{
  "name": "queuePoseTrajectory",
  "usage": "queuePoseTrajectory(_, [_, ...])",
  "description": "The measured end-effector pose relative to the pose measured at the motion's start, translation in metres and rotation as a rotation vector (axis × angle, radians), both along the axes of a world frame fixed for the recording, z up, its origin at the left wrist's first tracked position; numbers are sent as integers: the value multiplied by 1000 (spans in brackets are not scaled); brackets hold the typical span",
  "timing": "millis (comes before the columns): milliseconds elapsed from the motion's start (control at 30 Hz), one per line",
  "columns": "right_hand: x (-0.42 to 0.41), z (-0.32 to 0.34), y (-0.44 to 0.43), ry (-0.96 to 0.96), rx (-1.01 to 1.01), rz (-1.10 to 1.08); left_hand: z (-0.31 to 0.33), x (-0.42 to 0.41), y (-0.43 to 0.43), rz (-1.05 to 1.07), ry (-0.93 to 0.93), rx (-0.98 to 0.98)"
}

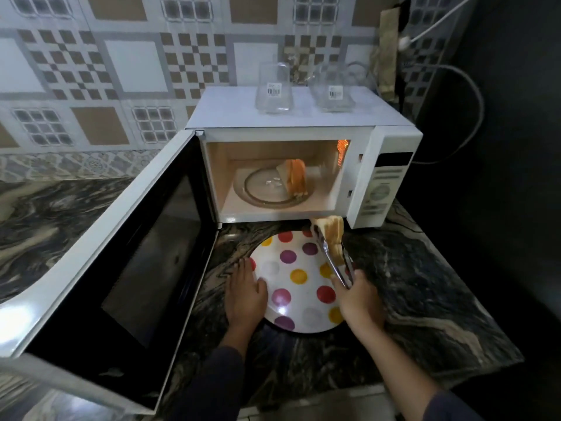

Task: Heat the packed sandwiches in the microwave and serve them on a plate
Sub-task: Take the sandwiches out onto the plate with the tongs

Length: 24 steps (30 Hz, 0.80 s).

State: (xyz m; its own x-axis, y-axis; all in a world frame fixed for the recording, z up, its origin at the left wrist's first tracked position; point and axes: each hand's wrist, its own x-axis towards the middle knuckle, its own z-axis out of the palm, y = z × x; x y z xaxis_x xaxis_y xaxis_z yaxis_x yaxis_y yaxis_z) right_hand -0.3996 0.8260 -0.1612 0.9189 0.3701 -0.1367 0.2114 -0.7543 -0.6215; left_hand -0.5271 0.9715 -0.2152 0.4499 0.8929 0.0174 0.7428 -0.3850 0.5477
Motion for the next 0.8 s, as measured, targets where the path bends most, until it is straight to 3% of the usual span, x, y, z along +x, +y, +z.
queuePoseTrajectory(300, [-14, -16, -50, -63, -104, 17, -4, -12, -14, 38, -74, -10])
queuePoseTrajectory(433, [-17, -13, -52, -23, -148, 55, -12, -32, -23, 52, 63, 128])
queuePoseTrajectory(567, [-18, -13, -51, -8, -178, 62, -17, -45, -26, 37, 192, 145])
queuePoseTrajectory(800, [-22, -15, -62, -27, -191, 53, -17, -46, -25, 8, 207, 158])
